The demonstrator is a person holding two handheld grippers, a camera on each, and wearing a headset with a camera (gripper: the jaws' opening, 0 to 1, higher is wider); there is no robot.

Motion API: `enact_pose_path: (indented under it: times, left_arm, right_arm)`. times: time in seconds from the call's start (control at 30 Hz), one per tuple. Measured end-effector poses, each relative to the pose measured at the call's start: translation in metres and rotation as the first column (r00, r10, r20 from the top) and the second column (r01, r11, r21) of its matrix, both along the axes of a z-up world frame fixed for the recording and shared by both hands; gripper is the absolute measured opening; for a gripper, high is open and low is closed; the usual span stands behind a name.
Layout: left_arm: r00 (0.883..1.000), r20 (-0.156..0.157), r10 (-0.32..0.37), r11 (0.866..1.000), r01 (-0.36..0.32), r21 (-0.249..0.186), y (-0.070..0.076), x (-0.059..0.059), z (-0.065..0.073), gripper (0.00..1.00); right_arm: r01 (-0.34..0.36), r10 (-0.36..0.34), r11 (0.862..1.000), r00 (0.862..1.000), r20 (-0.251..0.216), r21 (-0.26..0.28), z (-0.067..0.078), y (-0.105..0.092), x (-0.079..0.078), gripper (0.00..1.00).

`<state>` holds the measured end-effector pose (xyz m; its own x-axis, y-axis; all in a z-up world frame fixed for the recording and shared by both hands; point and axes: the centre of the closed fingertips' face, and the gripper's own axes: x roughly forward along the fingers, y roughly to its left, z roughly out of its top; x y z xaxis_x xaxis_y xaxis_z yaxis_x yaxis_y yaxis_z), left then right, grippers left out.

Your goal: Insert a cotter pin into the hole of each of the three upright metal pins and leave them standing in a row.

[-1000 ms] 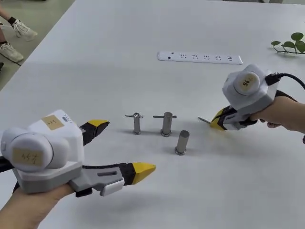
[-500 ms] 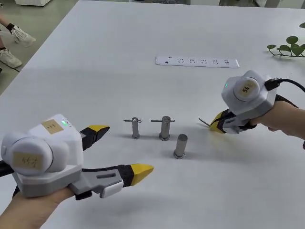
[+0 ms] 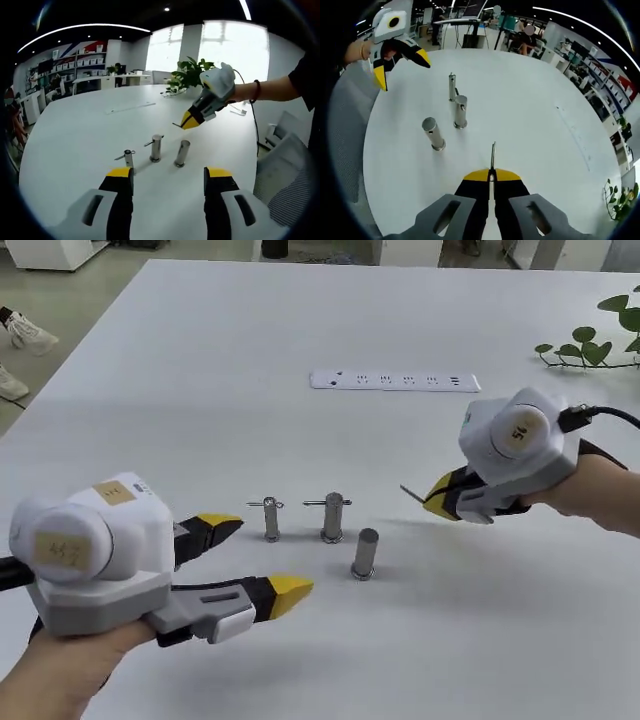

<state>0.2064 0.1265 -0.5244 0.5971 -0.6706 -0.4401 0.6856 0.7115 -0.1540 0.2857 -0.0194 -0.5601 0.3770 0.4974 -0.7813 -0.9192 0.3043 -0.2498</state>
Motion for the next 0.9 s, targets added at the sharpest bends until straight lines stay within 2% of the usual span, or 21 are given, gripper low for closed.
enact_pose_path:
  times: [0.2,0.3,0.33,0.43,0.6,0.77,0.9]
  left_arm:
    - [0.999,-0.05,0.005,1.0,-0.006,-0.024,-0.005,0.006,0.001,0.49]
    - [0.998,-0.068,0.008,0.998,-0.012,-0.054,-0.008,0.008,0.004,0.45]
    - [0.996,-0.088,0.008,0.997,-0.014,-0.076,-0.01,0.008,0.005,0.44]
    - [0.994,-0.107,0.004,0.996,-0.014,-0.086,-0.013,0.011,0.006,0.39]
    - [0.99,-0.141,0.002,0.99,-0.022,-0.139,-0.022,0.014,0.012,0.36]
    - [0.985,-0.174,0.003,0.988,-0.03,-0.152,-0.028,0.018,0.011,0.31]
    - [0.978,-0.207,-0.007,0.983,-0.032,-0.183,-0.035,0.018,0.012,0.27]
  right_arm:
    - [-0.059,0.059,0.998,0.998,0.027,0.022,0.011,0.013,-0.014,0.0]
    - [-0.082,0.081,0.996,0.996,0.038,0.023,0.014,0.018,-0.018,0.0]
    - [-0.091,0.09,0.995,0.995,0.042,0.028,0.016,0.021,-0.02,0.0]
    - [-0.119,0.117,0.992,0.992,0.055,0.036,0.02,0.027,-0.024,0.0]
    - [-0.161,0.157,0.986,0.985,0.075,0.044,0.025,0.036,-0.027,0.0]
    - [-0.202,0.196,0.978,0.976,0.093,0.052,0.029,0.047,-0.036,0.0]
    - [-0.239,0.233,0.97,0.966,0.111,0.049,0.033,0.054,-0.043,0.0]
